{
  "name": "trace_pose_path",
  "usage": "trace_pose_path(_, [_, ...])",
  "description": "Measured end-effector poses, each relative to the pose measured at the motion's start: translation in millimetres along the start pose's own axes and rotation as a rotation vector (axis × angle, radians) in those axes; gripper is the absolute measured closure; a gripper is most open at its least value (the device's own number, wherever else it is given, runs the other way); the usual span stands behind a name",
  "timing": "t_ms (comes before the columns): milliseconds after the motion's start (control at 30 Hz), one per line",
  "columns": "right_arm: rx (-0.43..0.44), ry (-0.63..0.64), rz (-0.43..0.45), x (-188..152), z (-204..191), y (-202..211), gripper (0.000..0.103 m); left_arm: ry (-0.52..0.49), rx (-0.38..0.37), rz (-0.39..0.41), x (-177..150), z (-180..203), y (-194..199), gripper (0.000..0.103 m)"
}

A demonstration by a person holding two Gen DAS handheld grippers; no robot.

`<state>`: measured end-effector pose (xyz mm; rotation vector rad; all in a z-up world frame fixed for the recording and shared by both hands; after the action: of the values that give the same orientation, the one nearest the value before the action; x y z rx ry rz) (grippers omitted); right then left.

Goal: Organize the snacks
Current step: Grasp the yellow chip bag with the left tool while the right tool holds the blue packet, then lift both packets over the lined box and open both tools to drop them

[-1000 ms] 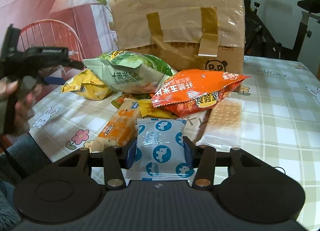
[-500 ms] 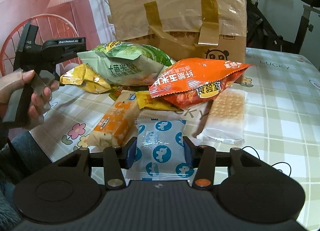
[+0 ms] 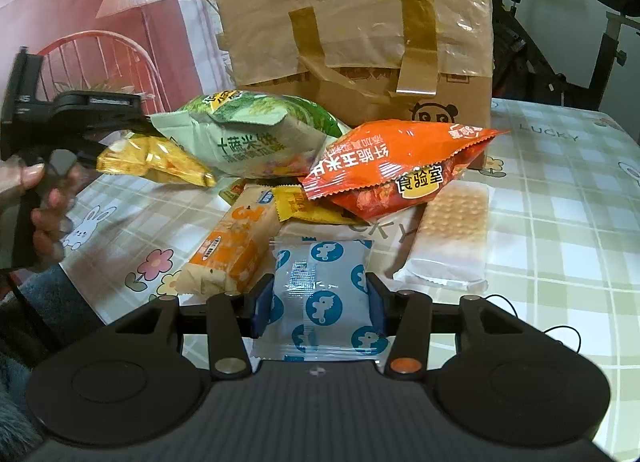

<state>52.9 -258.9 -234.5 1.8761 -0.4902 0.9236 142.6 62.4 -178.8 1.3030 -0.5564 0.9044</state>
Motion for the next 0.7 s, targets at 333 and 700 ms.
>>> trace_pose_path(333, [0.018,0.026,0.006,1.0,-6.9,1.9,0.054,-0.100,0.015,0.041,-12.4,5.3,38.8,0.039])
trace_pose_path(700, [0.047,0.072,0.041,5.9,-22.5,13.8,0.054,-0.139,-0.019,0.078,-17.0,8.2,64.5,0.039])
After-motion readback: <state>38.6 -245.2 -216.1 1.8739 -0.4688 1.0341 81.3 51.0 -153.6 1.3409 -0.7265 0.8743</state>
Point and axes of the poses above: each gripper's, at about its wrist camera, not at the fingertips, and y roughly against the way its jaws point, z to its right, x to its top, the point moved 1 cm from there along -y, roughly the way its jaws point, and after that the axes turned 5 degrees about x, right-handed, at the moved point
